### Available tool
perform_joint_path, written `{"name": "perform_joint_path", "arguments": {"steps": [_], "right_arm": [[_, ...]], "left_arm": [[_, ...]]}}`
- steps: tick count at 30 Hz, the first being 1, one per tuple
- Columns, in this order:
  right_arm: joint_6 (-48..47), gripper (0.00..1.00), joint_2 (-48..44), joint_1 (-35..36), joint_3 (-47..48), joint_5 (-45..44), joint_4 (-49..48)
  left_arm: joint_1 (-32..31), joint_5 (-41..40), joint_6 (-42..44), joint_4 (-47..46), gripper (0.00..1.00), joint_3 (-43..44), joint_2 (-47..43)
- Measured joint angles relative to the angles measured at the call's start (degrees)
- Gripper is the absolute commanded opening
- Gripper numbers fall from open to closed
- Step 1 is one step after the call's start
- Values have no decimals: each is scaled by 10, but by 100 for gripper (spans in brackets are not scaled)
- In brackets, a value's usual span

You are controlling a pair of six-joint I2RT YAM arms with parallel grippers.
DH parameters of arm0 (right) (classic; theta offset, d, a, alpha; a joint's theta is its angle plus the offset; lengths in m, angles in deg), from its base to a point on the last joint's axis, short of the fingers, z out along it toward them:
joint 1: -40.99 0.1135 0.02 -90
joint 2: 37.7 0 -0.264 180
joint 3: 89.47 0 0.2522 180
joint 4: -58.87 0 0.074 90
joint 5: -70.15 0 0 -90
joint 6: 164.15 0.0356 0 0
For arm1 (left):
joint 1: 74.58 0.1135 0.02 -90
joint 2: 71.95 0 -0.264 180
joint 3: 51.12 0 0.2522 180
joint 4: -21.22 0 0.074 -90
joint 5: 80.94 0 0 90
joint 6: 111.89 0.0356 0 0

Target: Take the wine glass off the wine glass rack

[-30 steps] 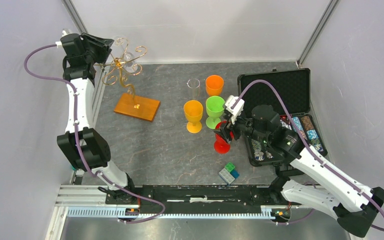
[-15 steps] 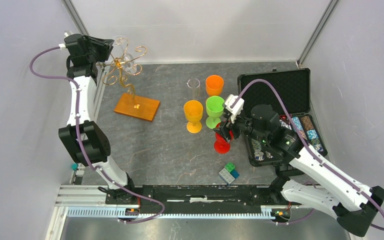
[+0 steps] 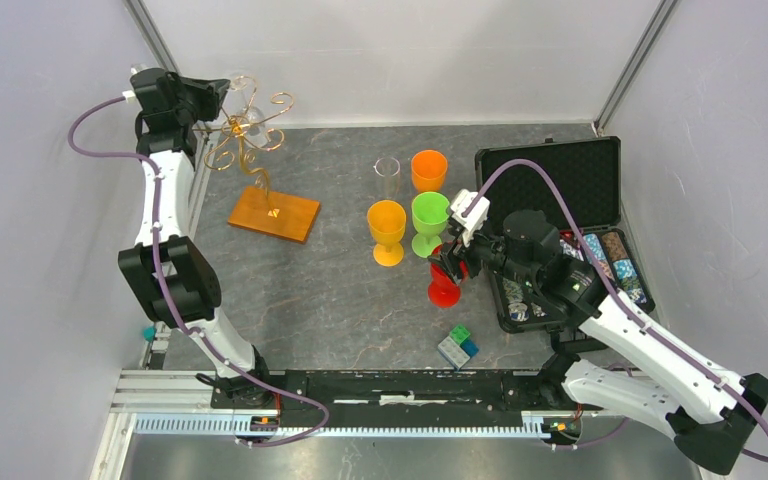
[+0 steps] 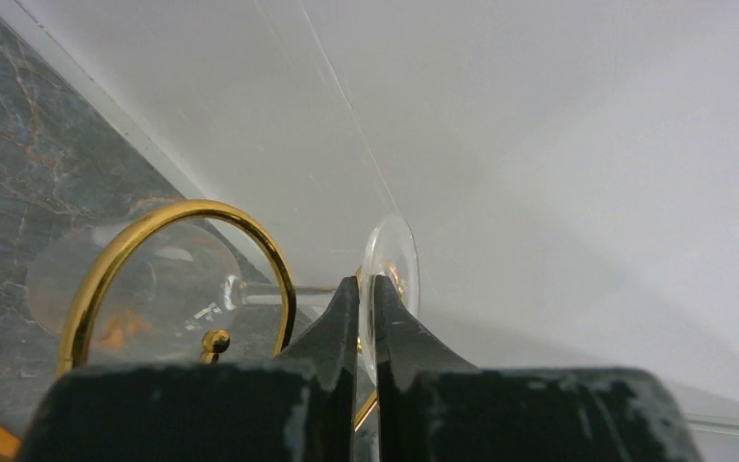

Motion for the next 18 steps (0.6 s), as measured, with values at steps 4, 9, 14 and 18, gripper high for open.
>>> {"name": "perform_joint_path", "arguments": {"steps": [4,9,14,18], "right_arm": [[-2,69,-1,0,-5,-2,0],[-4,69,-3,0,-7,-4,-1],[-4,69,-5,0,-11,-4,-12],[-4,69,-5,0,-15,-4,-13]], "left_arm": [[0,3,-9,-14,2,0,0],[0,9,-14,-32,2,-7,0],[0,22,-38,-63,2,-23,0],[0,38,-61,-93,2,-36,0]]}}
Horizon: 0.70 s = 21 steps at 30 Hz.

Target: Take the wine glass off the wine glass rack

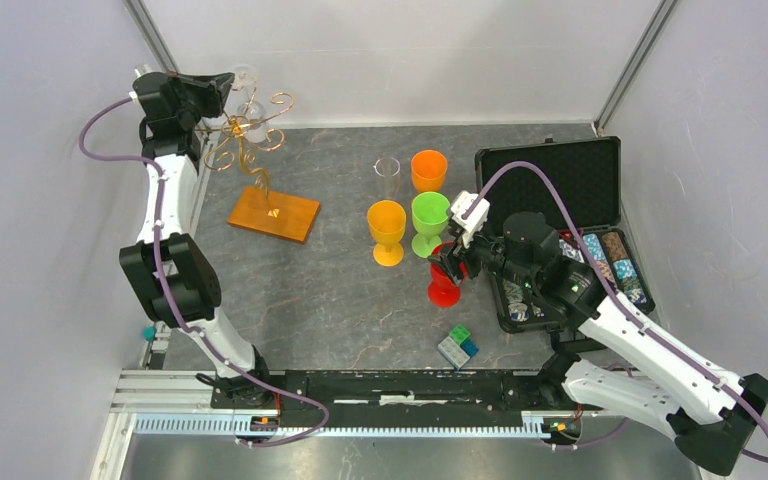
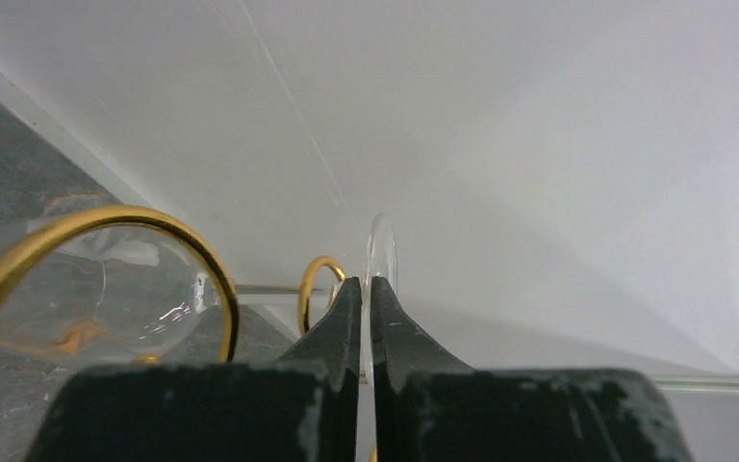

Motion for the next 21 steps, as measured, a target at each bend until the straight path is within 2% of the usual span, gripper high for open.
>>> {"name": "perform_joint_path", "arguments": {"steps": [9,21], "right_arm": [[0,69,2,0,0,0,0],[0,69,10,0,0,0,0]], "left_arm": [[-1,45,-31,-56,2,-5,0],[-2,77,-42,-52,2,-21,-23]]}}
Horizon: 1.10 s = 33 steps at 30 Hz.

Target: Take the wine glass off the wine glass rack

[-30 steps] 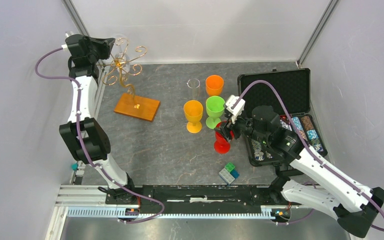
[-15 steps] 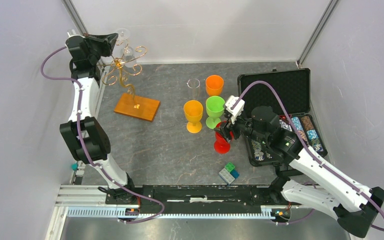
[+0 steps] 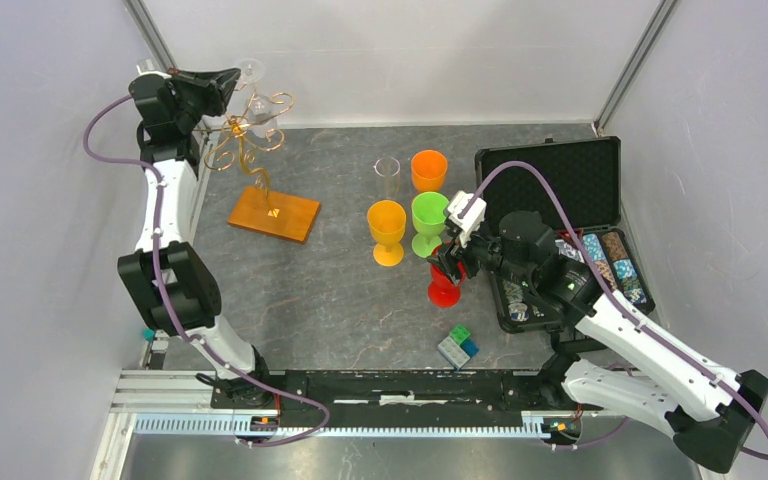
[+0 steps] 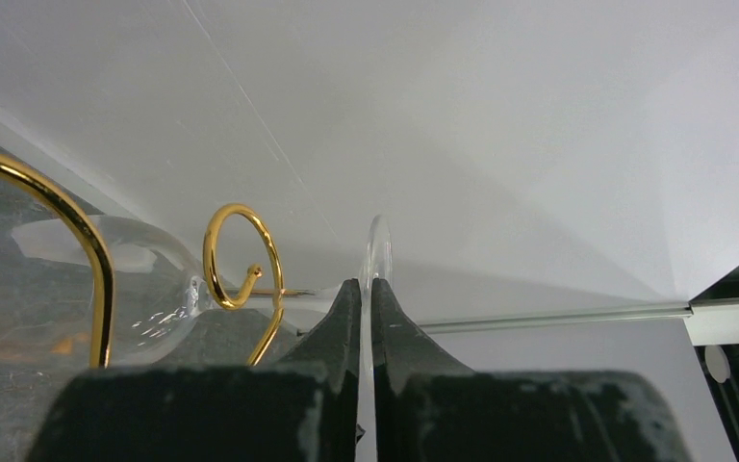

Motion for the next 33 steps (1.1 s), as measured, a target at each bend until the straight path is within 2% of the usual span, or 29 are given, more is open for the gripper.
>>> {"name": "perform_joint_path", "arguments": {"steps": [8,15,26,33], "right_arm": [[0,69,4,0,0,4,0],[0,69,9,0,0,6,-3],[0,69,9,0,0,6,-9],[0,69,10,0,0,9,-10]], "left_arm": [[5,-39,34,46,2,-51,-84],[21,-50,42,57,2,-48,-96],[43,-64,39,44,2,1,-25],[45,-59,21,-30,2,54,52]]}}
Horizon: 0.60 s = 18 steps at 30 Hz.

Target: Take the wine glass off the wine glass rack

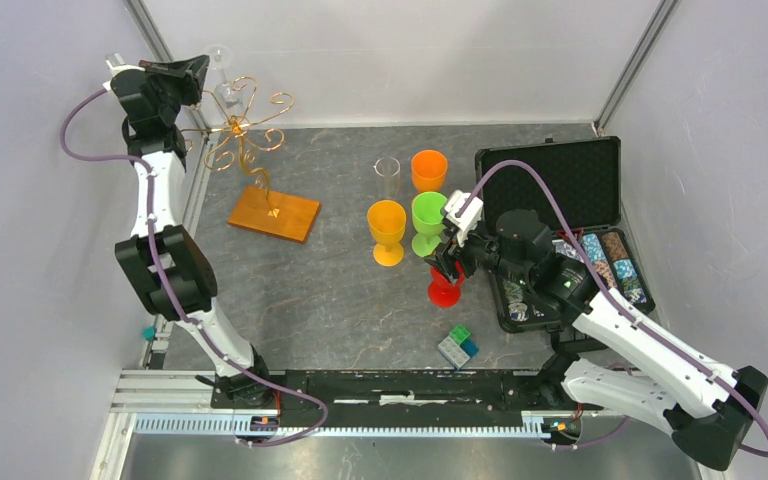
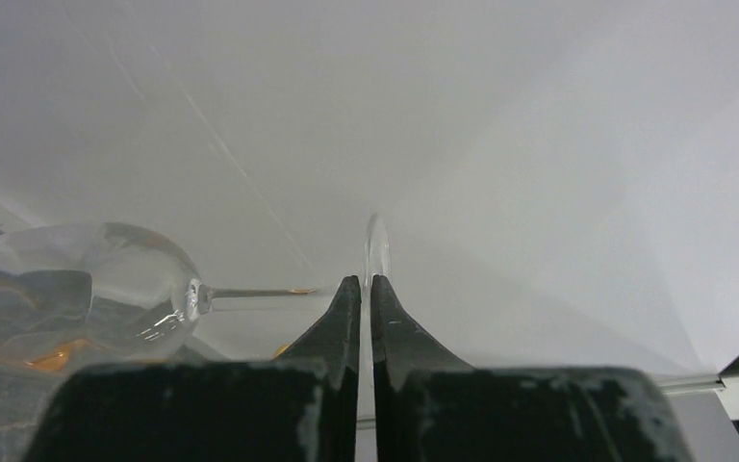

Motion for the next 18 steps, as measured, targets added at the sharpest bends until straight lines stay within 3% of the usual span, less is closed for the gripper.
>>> {"name": "perform_joint_path", "arguments": {"steps": [10,18], "right_arm": [[1,70,0,0,0,7,-2],[11,80,-1,0,0,2,-3]], "left_arm": [[-12,32,-40,-167,2,5,13],[-61,56,-96,-268,2,7,13]]}}
